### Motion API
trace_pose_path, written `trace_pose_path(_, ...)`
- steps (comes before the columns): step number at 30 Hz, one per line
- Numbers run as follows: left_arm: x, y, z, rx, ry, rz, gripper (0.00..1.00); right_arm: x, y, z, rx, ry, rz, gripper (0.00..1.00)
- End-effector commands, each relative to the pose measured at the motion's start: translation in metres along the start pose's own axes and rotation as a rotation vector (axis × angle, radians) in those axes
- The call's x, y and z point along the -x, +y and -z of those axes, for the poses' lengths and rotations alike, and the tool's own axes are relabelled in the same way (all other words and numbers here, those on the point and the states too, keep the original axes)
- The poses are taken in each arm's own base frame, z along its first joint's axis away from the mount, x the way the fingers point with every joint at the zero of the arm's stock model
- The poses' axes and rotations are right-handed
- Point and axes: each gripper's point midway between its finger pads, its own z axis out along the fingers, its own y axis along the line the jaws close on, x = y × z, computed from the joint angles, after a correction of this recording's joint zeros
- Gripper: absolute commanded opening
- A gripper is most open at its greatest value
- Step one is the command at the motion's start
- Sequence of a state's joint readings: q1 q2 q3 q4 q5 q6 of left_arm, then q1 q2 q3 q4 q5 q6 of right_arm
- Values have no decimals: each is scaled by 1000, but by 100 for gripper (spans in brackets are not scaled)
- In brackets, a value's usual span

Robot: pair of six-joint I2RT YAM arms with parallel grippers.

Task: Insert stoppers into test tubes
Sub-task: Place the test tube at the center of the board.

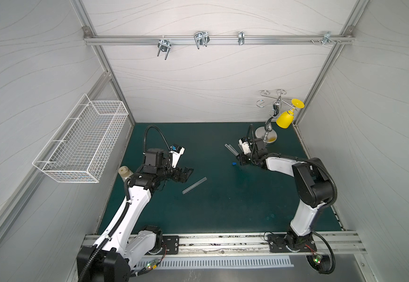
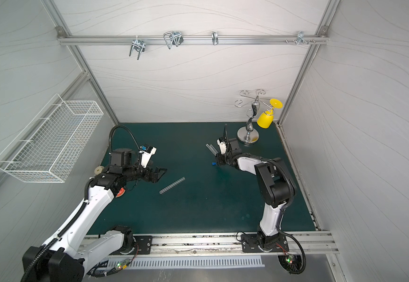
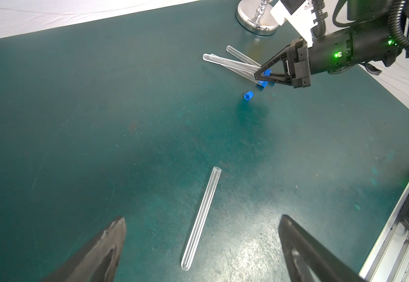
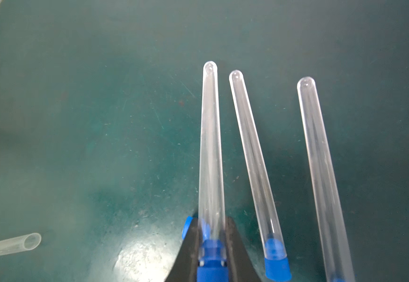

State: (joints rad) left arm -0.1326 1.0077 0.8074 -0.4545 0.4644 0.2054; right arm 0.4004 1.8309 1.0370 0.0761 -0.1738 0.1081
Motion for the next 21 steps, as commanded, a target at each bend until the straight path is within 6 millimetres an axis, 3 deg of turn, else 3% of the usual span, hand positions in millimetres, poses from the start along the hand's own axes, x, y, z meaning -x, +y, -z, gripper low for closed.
trace_pose_path(1, 5, -3, 3, -13, -25, -14, 98, -7, -8, -3, -34, 57, -21, 14)
trace_pose_path(11, 6, -4, 4, -15, -28, -22, 98, -19, -14, -9, -65, 147, -52, 21)
trace_pose_path(21, 6, -12, 7, -57, -16, -67, 95, -13, -16, -3, -86, 139, -44, 32)
